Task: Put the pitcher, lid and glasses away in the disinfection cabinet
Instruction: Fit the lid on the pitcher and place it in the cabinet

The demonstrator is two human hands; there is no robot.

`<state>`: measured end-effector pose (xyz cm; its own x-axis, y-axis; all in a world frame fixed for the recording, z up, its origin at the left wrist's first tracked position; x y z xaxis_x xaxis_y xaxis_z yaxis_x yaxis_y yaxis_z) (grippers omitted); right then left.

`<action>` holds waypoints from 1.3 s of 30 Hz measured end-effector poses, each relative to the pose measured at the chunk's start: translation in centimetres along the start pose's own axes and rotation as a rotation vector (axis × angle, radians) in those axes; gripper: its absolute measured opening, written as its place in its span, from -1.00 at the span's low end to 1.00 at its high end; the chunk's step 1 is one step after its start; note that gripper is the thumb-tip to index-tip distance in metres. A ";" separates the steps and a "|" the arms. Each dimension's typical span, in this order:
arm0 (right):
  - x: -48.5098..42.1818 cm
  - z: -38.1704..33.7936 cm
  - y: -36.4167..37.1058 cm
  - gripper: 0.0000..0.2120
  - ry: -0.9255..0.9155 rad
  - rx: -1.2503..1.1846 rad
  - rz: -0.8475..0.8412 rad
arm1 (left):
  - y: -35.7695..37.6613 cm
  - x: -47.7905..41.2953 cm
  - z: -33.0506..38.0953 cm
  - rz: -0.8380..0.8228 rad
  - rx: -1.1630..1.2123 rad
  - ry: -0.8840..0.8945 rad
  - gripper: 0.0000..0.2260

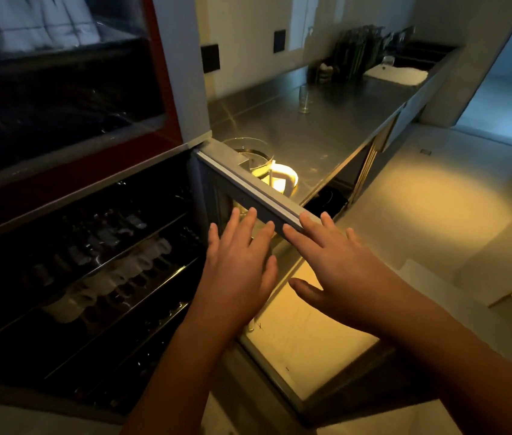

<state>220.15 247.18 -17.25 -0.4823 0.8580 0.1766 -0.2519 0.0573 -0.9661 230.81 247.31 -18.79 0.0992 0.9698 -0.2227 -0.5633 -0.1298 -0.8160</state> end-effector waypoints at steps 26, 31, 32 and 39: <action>-20.0 7.8 -0.1 -0.35 -0.157 0.126 0.038 | 0.4 -18.8 -5.8 -0.079 -0.048 -0.094 -0.54; -24.2 8.7 2.0 -0.31 -0.118 0.133 0.060 | 0.1 -21.4 -6.7 -0.055 -0.057 -0.049 -0.55; -24.9 8.9 2.3 -0.30 -0.109 0.129 0.064 | 0.1 -22.0 -6.9 -0.058 -0.067 -0.044 -0.55; -28.4 10.0 3.8 -0.25 -0.091 0.124 0.116 | 0.4 -25.3 -8.0 -0.091 -0.107 0.029 -0.56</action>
<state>224.45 217.93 -24.07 -0.5862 0.8054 0.0875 -0.2893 -0.1073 -0.9512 234.64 221.05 -17.79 0.1705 0.9724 -0.1596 -0.4604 -0.0646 -0.8854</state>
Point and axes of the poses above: each hand's wrist, its own x-axis away from the middle knuckle, its own y-axis out of the palm, z = x × y, the point moved 7 cm from there along -x, towards the middle knuckle, and after that the axes turned 15 degrees about x, right-handed, at the moved point
